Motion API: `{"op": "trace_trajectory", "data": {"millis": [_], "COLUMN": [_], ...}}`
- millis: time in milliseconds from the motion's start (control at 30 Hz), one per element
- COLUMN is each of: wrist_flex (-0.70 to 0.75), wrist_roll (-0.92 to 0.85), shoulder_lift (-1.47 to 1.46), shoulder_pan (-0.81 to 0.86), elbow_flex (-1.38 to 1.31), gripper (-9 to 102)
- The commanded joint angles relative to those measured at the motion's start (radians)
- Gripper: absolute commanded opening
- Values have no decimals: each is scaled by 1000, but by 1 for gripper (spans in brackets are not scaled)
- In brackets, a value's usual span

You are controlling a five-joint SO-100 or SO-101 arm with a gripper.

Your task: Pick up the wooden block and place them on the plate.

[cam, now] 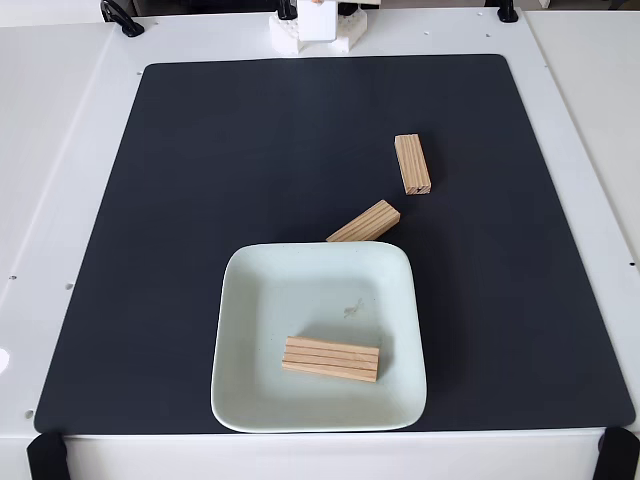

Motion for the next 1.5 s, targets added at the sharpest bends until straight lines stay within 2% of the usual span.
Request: {"op": "trace_trajectory", "data": {"millis": [0, 300, 667, 933, 1167, 1333, 1467], "wrist_flex": [-8, -6, -6, -6, -5, 66, 66], "wrist_roll": [-9, -12, -12, -12, -12, -12, -12], "shoulder_lift": [-373, -1080, -1563, -1707, -1713, -1713, -1712], "shoulder_pan": [-2, 20, 43, 29, 14, -5, -11], "elbow_flex": [-382, -1025, -1549, -1634, -1620, -1632, -1632], "gripper": [0, -1, 0, 0, 0, 0, 0]}}
